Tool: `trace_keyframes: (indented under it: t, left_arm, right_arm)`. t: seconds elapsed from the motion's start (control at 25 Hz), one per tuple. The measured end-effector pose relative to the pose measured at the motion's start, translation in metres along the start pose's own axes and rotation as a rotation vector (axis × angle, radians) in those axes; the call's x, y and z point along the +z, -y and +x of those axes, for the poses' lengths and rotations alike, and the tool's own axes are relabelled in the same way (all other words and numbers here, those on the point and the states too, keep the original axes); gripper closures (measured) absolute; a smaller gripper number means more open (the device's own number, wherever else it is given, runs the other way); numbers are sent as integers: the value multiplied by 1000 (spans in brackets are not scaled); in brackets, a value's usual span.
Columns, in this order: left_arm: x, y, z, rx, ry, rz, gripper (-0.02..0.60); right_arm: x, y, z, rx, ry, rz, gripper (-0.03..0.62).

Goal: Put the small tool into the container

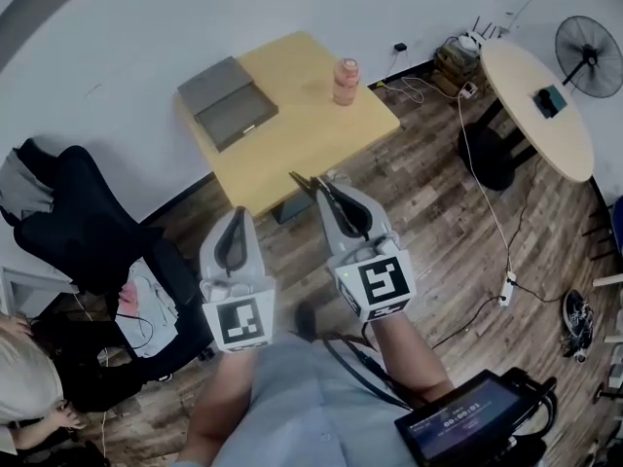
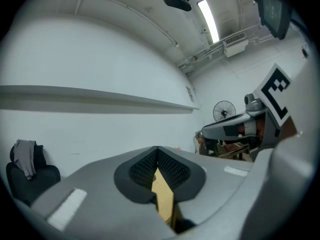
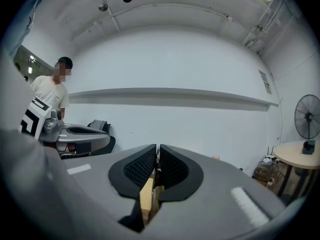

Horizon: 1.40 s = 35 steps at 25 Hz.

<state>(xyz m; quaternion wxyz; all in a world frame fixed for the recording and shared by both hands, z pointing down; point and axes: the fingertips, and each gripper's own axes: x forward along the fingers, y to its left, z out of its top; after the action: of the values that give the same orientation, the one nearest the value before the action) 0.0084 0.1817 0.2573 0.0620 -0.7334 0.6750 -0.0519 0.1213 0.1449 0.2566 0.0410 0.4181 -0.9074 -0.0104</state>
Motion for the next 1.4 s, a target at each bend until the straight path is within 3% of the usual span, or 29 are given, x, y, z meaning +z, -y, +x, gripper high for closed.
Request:
trace_keyframes:
  t: [0.44, 0.76, 1.12, 1.4]
  left_arm:
    - [-18, -29, 81, -18, -11, -25, 572]
    - [-41, -46, 170, 11, -54, -34, 572]
    - [-36, -76, 285, 140, -96, 0, 572]
    - [-16, -120, 309, 301, -84, 15, 572]
  right_arm:
    - [3, 33, 79, -11, -17, -18, 568]
    - [-9, 83, 166, 47, -19, 11, 568]
    - [4, 140, 290, 234, 2, 23, 568]
    - [17, 148, 357, 361, 11, 7, 568]
